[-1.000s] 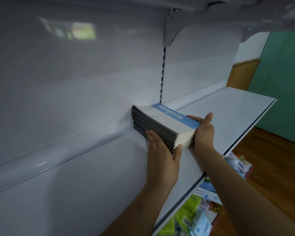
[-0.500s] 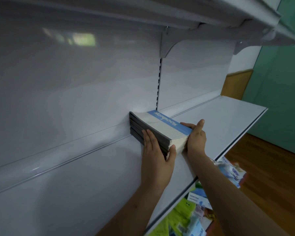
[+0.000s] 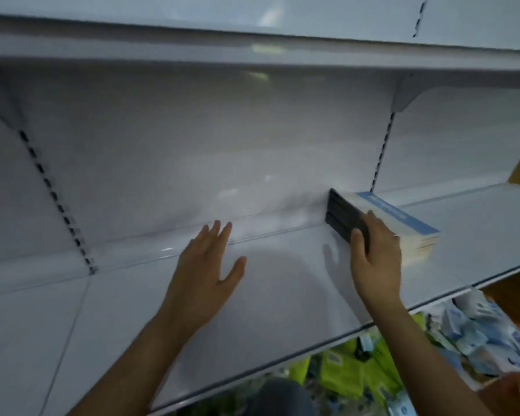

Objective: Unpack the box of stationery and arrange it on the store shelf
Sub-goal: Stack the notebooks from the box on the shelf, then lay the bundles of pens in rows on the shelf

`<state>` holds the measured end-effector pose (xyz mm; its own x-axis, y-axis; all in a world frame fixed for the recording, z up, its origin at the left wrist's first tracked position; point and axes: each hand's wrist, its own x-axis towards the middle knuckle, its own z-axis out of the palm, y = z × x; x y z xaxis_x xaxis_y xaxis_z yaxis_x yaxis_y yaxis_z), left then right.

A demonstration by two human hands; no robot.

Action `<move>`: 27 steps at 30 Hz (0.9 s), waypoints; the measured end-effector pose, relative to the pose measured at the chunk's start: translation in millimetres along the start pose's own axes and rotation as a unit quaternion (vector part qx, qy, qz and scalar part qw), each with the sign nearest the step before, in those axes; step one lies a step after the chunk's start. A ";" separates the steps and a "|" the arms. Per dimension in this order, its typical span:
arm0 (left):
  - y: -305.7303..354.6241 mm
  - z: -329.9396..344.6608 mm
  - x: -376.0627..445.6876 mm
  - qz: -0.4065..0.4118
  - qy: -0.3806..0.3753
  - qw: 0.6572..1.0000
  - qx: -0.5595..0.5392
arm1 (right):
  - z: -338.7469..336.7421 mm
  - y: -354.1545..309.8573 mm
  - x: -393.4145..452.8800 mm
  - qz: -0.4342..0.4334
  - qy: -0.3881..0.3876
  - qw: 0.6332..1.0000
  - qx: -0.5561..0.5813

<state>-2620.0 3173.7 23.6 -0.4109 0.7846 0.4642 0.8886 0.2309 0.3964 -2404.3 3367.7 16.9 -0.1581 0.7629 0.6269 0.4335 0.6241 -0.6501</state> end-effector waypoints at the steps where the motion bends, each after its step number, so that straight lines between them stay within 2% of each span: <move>1: -20.1 -21.4 -16.3 -0.034 0.014 0.999 0.012 | 12.7 -20.1 -11.6 -0.016 -0.018 1.000 -0.017; 4: -69.2 -87.3 -76.4 -0.129 0.070 0.989 0.022 | 43.8 -82.9 -45.2 -0.074 -0.046 0.995 -0.056; 6: -95.1 -130.6 -122.6 -0.190 0.109 0.975 0.040 | 59.3 -121.9 -68.5 -0.084 -0.066 0.994 -0.030; 9: -126.3 -189.8 -197.8 -0.290 0.175 0.937 0.082 | 83.9 -177.0 -103.5 -0.088 -0.156 0.983 0.045; 12: -147.1 -237.5 -274.8 -0.369 0.218 0.895 0.124 | 114.4 -227.5 -142.1 -0.120 -0.263 0.954 0.080; 20: -161.8 -319.8 -474.4 -0.564 0.258 0.758 0.199 | 176.8 -357.4 -262.4 -0.209 -0.464 0.848 0.146; 23: -153.8 -332.3 -534.6 -0.615 0.277 0.707 0.213 | 186.5 -414.3 -321.0 -0.271 -0.497 0.805 0.176; 27: -140.0 -342.7 -609.9 -0.690 0.298 0.622 0.221 | 185.2 -484.8 -409.2 -0.360 -0.549 0.727 0.200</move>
<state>-2563.6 2465.7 -43.6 -0.7293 -0.6579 0.1879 -0.4782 0.6866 0.5477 -2714.0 2784.2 -4.0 -0.9250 -0.2482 0.2877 -0.3700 0.7604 -0.5337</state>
